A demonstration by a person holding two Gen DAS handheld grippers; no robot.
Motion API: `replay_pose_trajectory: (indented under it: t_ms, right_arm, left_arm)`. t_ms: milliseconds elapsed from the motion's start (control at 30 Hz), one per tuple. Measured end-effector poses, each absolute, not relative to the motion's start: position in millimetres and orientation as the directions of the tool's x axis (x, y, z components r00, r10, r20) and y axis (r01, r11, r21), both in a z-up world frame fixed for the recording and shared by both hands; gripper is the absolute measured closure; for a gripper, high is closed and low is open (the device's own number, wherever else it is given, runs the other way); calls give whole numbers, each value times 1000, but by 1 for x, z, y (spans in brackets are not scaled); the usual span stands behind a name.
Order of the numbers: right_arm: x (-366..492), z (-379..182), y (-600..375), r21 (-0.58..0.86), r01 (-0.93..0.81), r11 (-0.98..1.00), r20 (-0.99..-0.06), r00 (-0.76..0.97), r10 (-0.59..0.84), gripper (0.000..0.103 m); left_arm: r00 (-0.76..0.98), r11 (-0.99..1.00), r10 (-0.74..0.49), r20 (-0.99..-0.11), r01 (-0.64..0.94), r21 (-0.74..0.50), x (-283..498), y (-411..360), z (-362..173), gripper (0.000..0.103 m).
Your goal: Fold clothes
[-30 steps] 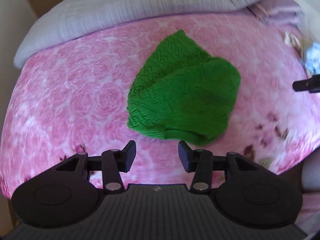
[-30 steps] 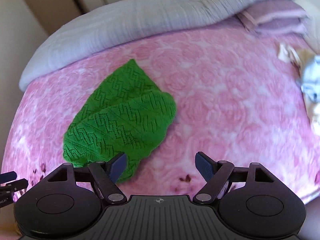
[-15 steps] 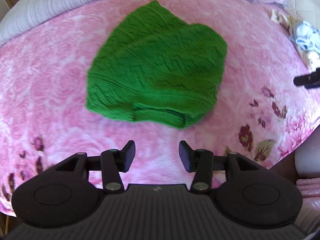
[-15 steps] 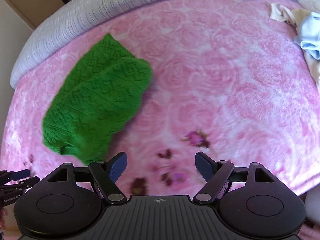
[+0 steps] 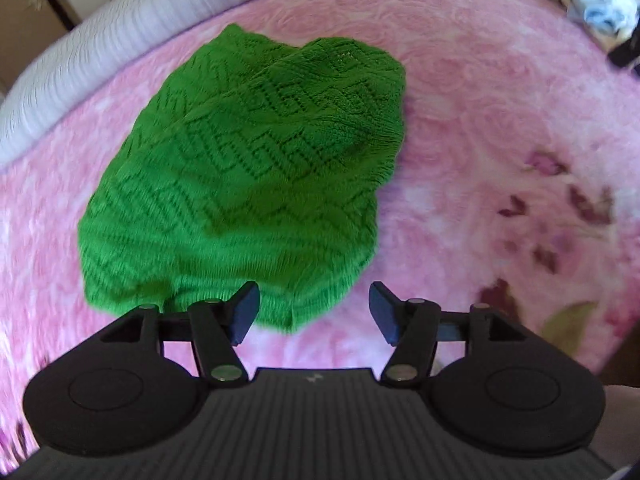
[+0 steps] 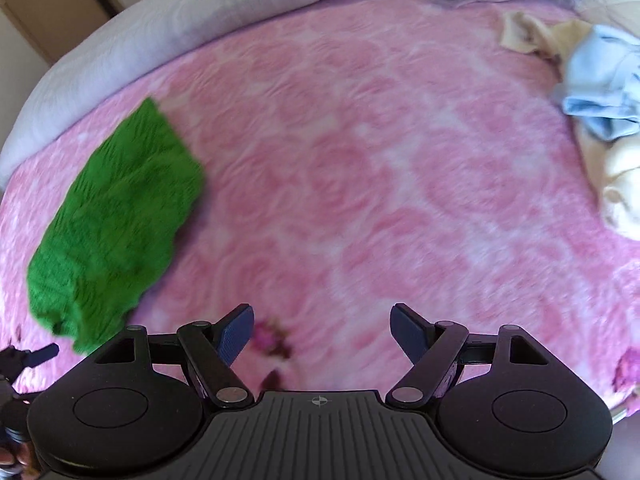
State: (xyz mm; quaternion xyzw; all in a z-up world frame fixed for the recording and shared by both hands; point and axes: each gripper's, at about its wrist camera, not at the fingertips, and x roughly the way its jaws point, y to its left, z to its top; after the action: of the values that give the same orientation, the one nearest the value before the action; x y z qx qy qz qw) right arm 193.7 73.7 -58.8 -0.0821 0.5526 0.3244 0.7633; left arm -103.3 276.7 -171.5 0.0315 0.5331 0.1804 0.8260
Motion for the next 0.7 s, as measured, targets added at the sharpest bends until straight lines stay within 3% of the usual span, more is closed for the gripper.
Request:
replay_pose_trajectory:
  t_ms: [67,133,200,267,467,700]
  right_arm:
    - [204,-57,69,231,-562,794,-895,196,400,25]
    - [210,-56,64,232,-539,810,-894,209,396,25]
    - [214,-54,60,235,-517,823,-893,219,392,25]
    - [216,-53,57,239,-497,834,-892,227,391,25]
    - [218,-43,58,288,-445,848,-879,229,419,25]
    - [222,-2,66,366,-435,823,-820,267,506,25]
  left_arm:
    - [356,929,359,-863,-230,291,-92,275,-189,46]
    - [351,934,354,-867,-187,306,-87,276,-203,61]
    - [355,948,314,-881,-161,274,-86,282,-204,84]
    - [375,955,294,-879,-157,252,-88,288,-188,90]
    - [604,961,277,-747,-168,221,-98,300,-41,92]
    - [838,982,189,-512,-151,116,-119,316,151,99]
